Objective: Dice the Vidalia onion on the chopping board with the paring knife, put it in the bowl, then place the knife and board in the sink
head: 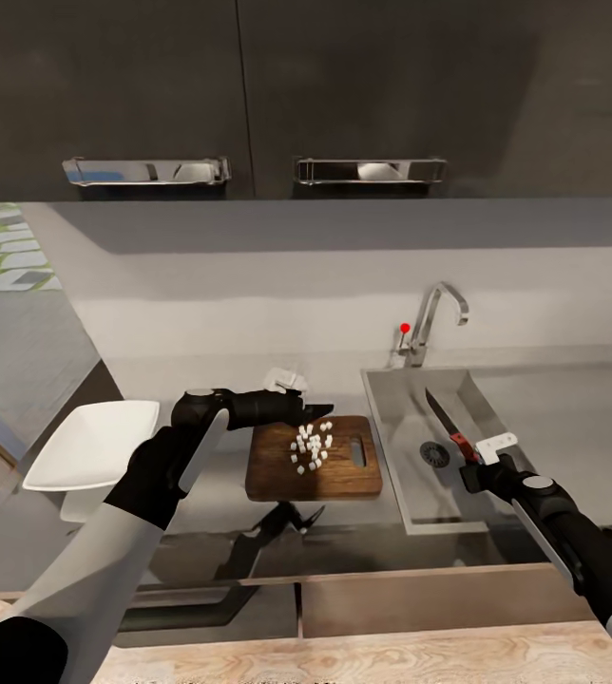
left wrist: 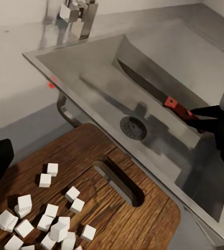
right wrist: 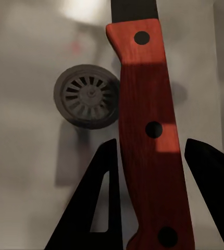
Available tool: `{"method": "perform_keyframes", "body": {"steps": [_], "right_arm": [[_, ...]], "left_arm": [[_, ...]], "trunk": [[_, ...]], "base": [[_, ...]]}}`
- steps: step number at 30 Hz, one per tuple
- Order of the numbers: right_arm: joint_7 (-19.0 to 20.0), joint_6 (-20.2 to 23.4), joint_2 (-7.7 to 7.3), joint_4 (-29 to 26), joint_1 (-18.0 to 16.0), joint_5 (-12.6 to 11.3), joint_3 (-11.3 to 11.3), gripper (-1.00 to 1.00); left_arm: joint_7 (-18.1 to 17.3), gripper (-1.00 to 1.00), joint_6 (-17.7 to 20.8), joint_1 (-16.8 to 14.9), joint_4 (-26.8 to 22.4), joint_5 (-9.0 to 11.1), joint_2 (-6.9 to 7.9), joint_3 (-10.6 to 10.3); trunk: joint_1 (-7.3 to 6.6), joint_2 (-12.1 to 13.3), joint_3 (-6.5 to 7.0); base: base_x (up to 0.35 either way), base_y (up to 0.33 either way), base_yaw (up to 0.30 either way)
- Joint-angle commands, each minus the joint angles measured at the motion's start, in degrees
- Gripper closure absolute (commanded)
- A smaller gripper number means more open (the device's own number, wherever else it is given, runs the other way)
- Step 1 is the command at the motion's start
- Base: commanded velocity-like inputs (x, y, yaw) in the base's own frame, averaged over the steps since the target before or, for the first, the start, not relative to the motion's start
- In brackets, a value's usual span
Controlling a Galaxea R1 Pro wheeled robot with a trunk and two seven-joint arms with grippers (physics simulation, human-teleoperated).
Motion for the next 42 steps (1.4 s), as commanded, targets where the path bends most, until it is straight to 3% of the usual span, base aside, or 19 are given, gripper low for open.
{"method": "perform_keyframes", "body": {"steps": [1,19,24,34,36,42], "right_arm": [[-0.1,0.3,-0.08,-0.1,-0.1,-0.6,0.1,1.0],[-1.3,0.9,0.11,0.9,0.0,-0.6,0.4,1.0],[-3.2,0.8,1.37,5.4,-0.4,-0.6,0.5,1.0],[-3.4,0.8,2.77,12.8,-2.6,-0.6,0.5,1.0],[-3.4,0.8,3.79,14.9,-3.4,-0.6,0.5,1.0],[-3.5,0.7,5.04,16.1,-3.7,-0.5,0.6,1.0]], "left_arm": [[0.0,-1.0,0.4,-0.1,0.0,0.3,-0.02,0.0],[0.0,-1.0,0.4,0.0,0.0,0.3,-0.02,0.0],[0.0,-1.0,0.4,-0.1,0.0,0.3,-0.02,0.0],[0.0,-1.0,0.4,0.0,0.0,0.3,-0.05,0.0],[0.0,-1.0,0.4,-0.1,0.0,0.3,-0.03,0.0],[0.0,-1.0,0.4,0.0,0.0,0.3,-0.04,0.0]], "trunk": [[0.03,-0.1,-0.21],[0.03,-0.1,-0.9],[0.03,-0.1,-0.9],[0.03,-0.1,-0.9],[0.03,-0.1,-0.9],[0.03,-0.1,-0.9]], "base": [[0.0,0.0,0.0],[0.111,0.0,0.0],[0.002,0.0,0.0],[0.0,0.0,0.0],[0.0,0.0,0.0],[0.0,0.0,0.0]]}}
